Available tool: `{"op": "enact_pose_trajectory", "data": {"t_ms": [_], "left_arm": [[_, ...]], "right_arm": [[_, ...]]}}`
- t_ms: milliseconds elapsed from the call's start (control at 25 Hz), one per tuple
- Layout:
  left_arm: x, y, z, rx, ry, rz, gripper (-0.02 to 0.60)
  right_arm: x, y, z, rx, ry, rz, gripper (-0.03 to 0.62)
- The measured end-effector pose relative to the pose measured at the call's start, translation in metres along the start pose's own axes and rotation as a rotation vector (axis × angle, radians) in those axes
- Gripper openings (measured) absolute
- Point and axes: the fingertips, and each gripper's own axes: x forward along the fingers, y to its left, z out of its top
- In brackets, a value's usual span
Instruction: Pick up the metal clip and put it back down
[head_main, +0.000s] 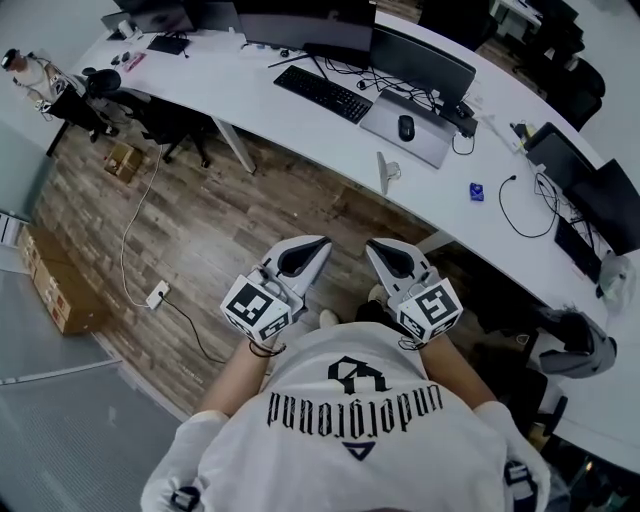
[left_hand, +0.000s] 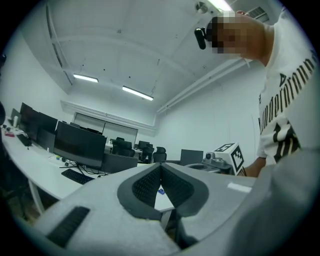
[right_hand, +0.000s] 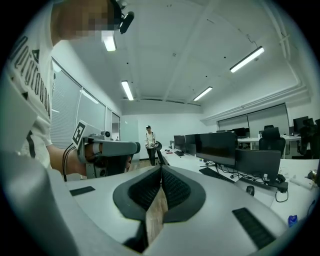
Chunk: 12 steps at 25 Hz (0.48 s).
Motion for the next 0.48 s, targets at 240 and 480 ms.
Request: {"op": "enact_pose_trajectory", "data": {"t_ms": [240, 480], "left_arm": [[-0.001, 0.014, -0.008, -0.018, 0.009, 0.013, 0.012], [0.009, 0.027, -0.004, 0.007, 0.01, 0.022, 0.012]], "right_arm": [[0.011, -0.011, -0.005, 0.048, -0.008, -0.003, 0.017], [0.018, -0.028, -0.001, 0.037, -0.022, -0.003, 0.016]]}}
